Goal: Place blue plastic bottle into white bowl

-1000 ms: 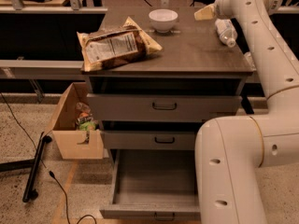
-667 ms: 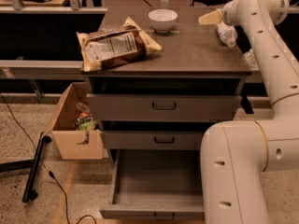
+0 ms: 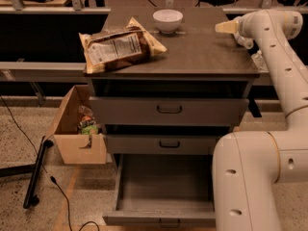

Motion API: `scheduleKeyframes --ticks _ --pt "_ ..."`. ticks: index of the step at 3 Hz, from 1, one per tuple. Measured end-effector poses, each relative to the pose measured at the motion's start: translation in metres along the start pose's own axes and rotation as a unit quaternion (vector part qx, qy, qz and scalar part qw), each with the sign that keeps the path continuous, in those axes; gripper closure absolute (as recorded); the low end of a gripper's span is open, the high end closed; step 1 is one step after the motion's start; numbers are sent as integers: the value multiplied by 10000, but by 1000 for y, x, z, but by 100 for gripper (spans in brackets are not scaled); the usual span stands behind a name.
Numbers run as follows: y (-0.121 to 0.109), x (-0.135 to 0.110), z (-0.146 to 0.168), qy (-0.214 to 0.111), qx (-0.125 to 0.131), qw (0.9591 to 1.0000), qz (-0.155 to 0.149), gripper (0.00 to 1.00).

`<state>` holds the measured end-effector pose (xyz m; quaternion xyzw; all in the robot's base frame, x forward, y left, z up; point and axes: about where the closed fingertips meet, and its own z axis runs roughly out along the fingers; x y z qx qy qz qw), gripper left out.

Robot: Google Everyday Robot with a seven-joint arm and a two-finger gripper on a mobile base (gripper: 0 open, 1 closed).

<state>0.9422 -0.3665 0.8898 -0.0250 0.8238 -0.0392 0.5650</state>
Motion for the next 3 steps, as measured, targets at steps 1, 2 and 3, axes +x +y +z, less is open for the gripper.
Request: scheduleKeyframes --ticks 1,2,3 --pt "-6 23 5 242 29 9996 153 0" --pt "2 39 10 432 -125 9986 285 16" --pt "9 45 8 567 -269 9975 336 19"
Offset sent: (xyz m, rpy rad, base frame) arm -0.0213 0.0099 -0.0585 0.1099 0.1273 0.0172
